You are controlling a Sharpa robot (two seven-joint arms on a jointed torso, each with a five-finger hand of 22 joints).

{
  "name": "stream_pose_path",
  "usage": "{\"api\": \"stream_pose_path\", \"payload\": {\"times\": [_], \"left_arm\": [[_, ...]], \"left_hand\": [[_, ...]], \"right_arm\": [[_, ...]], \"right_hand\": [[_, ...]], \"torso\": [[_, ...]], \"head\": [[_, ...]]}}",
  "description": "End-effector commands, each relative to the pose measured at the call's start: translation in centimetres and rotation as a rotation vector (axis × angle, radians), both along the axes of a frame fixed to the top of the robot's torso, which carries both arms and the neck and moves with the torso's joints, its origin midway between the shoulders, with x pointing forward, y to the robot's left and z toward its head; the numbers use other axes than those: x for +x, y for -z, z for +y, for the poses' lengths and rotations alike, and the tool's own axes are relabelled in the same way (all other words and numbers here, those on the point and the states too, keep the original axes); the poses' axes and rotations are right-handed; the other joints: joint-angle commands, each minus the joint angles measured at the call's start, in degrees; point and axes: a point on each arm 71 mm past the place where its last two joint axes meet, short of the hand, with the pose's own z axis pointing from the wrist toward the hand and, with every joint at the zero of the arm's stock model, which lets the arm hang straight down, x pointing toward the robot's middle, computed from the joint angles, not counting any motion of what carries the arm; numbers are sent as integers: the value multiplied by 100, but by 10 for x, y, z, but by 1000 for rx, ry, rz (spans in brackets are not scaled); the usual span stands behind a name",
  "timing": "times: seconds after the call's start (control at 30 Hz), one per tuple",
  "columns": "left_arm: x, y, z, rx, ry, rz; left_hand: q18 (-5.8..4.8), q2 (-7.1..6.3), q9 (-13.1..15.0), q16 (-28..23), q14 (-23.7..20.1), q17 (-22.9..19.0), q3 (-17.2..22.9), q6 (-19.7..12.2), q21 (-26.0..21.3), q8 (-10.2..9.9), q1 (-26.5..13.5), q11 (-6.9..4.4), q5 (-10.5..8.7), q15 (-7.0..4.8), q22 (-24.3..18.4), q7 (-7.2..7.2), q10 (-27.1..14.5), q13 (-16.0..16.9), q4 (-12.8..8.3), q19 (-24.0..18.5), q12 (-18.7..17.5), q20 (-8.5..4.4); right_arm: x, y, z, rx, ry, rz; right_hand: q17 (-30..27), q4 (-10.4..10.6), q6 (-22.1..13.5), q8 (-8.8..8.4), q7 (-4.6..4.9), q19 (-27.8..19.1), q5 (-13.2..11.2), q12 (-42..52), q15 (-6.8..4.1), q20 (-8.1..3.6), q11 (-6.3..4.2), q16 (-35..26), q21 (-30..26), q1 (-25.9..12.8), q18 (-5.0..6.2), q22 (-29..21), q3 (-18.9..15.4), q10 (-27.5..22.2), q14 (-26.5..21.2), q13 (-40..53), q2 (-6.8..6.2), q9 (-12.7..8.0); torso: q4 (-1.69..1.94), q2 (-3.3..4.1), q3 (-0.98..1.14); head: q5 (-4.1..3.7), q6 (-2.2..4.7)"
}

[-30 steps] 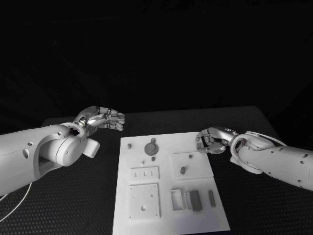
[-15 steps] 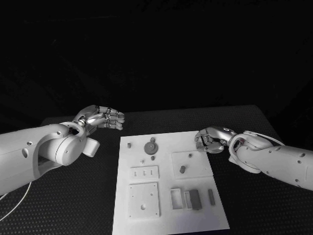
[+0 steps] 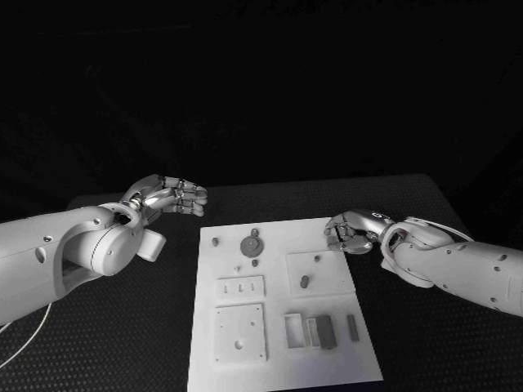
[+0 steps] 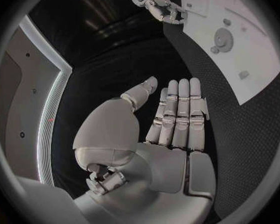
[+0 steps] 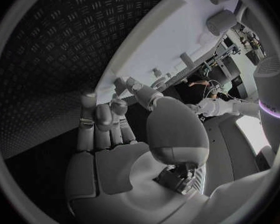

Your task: Assemble the parts on the task board

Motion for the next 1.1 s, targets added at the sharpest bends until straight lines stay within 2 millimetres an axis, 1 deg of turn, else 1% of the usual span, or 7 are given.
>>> {"api": "stream_pose_path", "payload": {"times": [0.03, 0.33, 0.57, 0.73, 0.87, 0.93, 1.1], "left_arm": [[0, -1, -2, -7, 17, -7], [-1, -1, -2, -7, 16, -7], [-1, -1, -2, -7, 17, -7], [-1, -1, -2, -7, 19, -7], [-1, -1, -2, -7, 18, -7], [-1, -1, -2, -7, 18, -6], [-1, -1, -2, -7, 18, -6]], "left_hand": [[20, -19, 8, -33, -38, 8, -1, -45, -27, -20, -8, 3, 3, 18, 9, 6, -20, 6, -4, -44, -23, 7], [21, -20, 8, -36, -38, 11, -1, -47, -29, -21, -8, 3, 3, 18, 11, 6, -21, 8, -4, -45, -26, 7], [21, -20, 9, -38, -38, 13, -1, -48, -30, -22, -7, 3, 3, 19, 12, 6, -21, 10, -5, -45, -27, 8], [22, -20, 10, -40, -37, 15, -1, -48, -30, -22, -7, 3, 3, 19, 13, 7, -21, 11, -4, -45, -28, 8], [22, -20, 10, -41, -37, 16, -1, -48, -31, -23, -7, 4, 3, 19, 14, 7, -21, 12, -4, -45, -29, 9], [22, -20, 10, -42, -37, 17, -1, -49, -31, -23, -7, 4, 3, 19, 15, 7, -21, 13, -4, -45, -30, 9], [23, -21, 11, -44, -37, 19, -1, -50, -32, -24, -7, 4, 3, 19, 16, 7, -21, 14, -4, -46, -31, 9]], "right_arm": [[0, 1, 0, -22, -8, 0], [0, 2, -1, -34, -9, 8], [0, 3, 1, -43, -17, 5], [0, 4, 3, -43, -19, 8], [0, 5, 3, -45, -18, 10], [0, 5, 4, -46, -17, 10], [1, 6, 4, -51, -14, 2]], "right_hand": [[-9, -38, 1168, 49, -81, 23, 23, 24, -57, -33, -144, 25, 30, -19, 166, 103, 3, -84, -11, -9, 84, 13], [-13, -44, 1282, 91, -127, 15, 23, 17, -90, -31, -186, 22, 32, -57, 166, 101, -1, -65, -10, -17, 126, 37], [-7, -53, 1437, 164, -202, 30, 23, 23, -129, -35, -255, 34, 49, -77, 166, 102, 3, 3, 20, -25, 211, 92], [64, -90, 1503, 201, -244, 50, 23, 37, -156, -43, -297, 43, 64, -77, 166, 101, 2, 70, 92, -27, 272, 131], [124, -115, 1537, 221, -261, 69, 23, 48, -174, -50, -315, 53, 76, -88, 166, 101, -3, 108, 150, -26, 299, 155], [137, -121, 1546, 226, -266, 74, 23, 51, -178, -53, -320, 55, 78, -92, 166, 101, -3, 117, 162, -24, 307, 163], [183, -140, 1576, 244, -279, 88, 23, 69, -193, -61, -334, 61, 88, -105, 166, 100, -1, 146, 203, -14, 342, 188]], "torso": [[0, 0, -2], [1, 0, -1], [-4, -1, -1], [3, -1, -2], [8, 0, -5], [7, -1, -3], [1, -1, 0]], "head": [[-15, -13], [-29, -31], [-37, -33], [-48, -48], [-54, -66], [-65, -60], [-49, -67]]}}
